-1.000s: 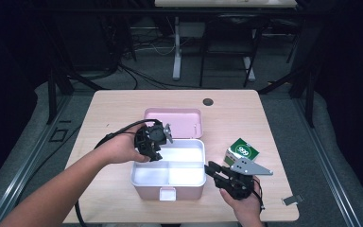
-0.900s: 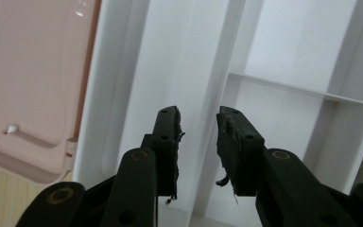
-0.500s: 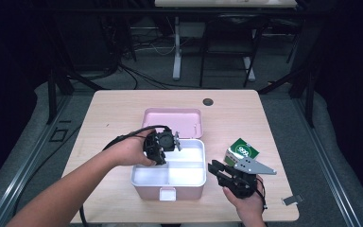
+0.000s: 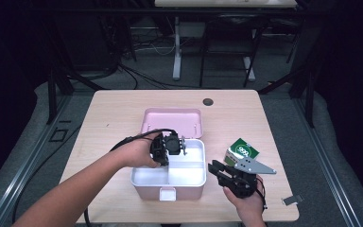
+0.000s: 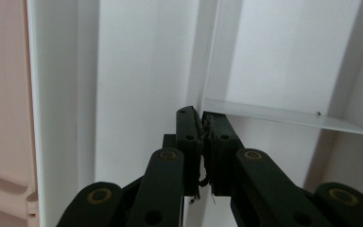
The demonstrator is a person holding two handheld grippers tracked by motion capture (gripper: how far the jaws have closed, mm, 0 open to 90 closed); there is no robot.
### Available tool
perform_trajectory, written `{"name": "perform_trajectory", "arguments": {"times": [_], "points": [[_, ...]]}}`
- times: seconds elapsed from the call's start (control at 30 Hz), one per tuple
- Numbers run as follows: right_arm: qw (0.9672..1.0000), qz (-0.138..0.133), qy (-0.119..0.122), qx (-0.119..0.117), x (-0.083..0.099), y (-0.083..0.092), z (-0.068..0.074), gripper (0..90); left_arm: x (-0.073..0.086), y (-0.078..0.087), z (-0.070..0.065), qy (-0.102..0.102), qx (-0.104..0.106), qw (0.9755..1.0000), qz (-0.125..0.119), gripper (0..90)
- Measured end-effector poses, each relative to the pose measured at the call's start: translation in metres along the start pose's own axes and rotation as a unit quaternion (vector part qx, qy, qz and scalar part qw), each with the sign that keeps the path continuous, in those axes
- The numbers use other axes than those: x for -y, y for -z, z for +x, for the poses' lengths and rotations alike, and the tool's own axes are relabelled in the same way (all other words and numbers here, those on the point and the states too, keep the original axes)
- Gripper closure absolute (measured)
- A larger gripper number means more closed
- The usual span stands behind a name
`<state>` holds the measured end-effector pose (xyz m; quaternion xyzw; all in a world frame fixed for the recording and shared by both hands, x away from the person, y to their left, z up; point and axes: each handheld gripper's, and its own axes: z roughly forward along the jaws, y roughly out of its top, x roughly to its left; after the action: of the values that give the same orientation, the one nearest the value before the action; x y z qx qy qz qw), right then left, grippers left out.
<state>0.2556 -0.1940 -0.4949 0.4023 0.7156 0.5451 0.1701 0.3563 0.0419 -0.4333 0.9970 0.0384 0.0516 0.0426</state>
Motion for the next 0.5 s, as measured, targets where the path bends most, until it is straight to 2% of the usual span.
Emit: {"name": "perform_trajectory", "arguments": {"times": [0.5], "points": [[1.0, 0.002, -0.001, -0.002, 0.0014, -0.002, -0.0002, 74.2, -0.0065, -0.0039, -0.0003, -0.018, 0.002, 0.9996, 0.022, 86.4]]}}
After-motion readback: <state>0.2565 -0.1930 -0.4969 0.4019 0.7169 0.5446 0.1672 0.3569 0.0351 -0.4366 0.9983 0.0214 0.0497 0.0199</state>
